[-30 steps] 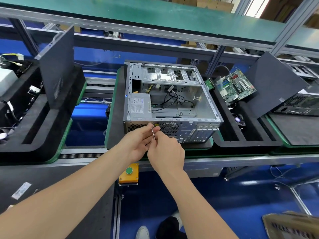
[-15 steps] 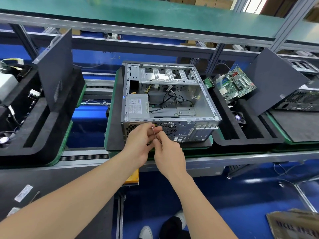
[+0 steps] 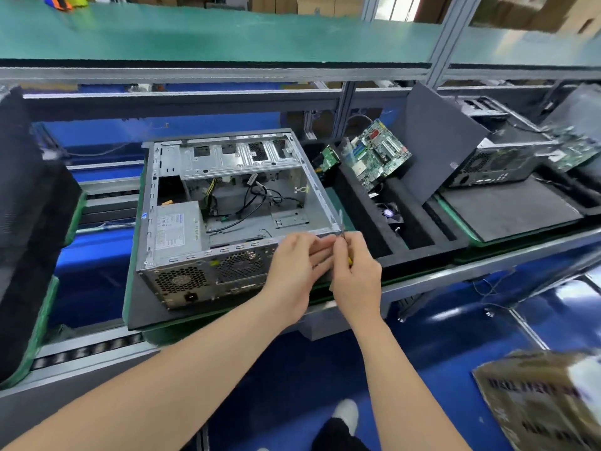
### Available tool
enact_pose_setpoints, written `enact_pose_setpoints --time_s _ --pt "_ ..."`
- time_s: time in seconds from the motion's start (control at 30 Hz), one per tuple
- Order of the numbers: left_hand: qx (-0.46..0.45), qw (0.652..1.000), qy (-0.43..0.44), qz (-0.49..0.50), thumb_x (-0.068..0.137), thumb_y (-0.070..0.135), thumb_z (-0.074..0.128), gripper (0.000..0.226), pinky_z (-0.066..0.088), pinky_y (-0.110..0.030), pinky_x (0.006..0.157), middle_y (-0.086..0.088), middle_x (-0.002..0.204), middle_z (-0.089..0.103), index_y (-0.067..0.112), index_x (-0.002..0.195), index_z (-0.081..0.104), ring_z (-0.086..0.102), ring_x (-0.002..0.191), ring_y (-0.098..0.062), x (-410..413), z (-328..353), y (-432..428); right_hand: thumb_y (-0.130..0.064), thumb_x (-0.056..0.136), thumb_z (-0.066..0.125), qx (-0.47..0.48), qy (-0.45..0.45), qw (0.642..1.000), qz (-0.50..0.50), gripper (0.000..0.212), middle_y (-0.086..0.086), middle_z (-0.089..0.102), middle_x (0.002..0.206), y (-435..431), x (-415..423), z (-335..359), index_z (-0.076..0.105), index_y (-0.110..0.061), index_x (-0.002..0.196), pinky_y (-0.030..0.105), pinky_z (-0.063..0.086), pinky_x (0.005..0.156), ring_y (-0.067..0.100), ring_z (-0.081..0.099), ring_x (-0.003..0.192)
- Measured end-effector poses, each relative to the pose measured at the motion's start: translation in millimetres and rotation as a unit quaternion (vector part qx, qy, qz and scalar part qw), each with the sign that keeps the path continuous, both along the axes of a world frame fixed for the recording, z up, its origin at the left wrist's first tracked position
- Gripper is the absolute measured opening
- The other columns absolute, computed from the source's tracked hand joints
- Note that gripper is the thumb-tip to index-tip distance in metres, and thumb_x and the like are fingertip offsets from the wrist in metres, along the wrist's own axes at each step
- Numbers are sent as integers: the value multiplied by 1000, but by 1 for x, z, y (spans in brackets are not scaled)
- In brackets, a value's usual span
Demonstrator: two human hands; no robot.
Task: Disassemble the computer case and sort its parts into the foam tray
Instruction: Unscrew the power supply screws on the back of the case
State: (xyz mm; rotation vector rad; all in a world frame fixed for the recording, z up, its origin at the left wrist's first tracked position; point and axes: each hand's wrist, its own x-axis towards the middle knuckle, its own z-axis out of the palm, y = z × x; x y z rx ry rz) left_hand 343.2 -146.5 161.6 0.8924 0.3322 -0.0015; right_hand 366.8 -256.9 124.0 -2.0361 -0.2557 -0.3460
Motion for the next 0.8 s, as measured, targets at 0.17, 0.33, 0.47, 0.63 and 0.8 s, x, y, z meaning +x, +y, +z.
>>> enact_pose_setpoints --time_s 0.17,0.33,0.47,0.63,0.8 --pt "55 995 35 -75 95 10 36 25 55 -40 102 -9 110 77 -1 109 53 73 106 -19 52 -10 -61 -38 108 46 -6 68 996 -62 22 -1 60 66 -72 54 7 54 -30 89 49 55 59 26 58 57" --pt "200 974 67 -77 99 19 32 25 57 -42 96 -3 97 78 11 97 55 74 95 -17 109 -30 -111 -35 105 47 -18 134 989 -57 25 14 60 67 -119 110 5 55 -23 85 57 57 67 40 57 64" --pt "421 902 73 -65 106 30 33 31 54 -41 86 2 97 72 14 95 57 66 91 -17 155 -56 -127 -33 105 47 -49 186 981 -26 24 14 62 67 -142 151 -9 57 -22 86 55 58 71 37 58 62" --pt "668 737 62 -76 106 31 46 21 52 -44 73 -2 90 61 16 95 55 59 83 -25 190 -95 -126 -31 105 49 -66 238 969 19 22 8 63 64 -161 191 -32 60 -22 88 44 57 63 23 54 51" --pt "754 636 114 -118 103 34 54 11 48 -35 65 4 105 60 25 100 60 60 90 -19 198 -120 -123 -30 104 49 -45 287 956 44 21 3 59 60 -172 212 -48 61 -22 89 27 44 43 19 50 43"
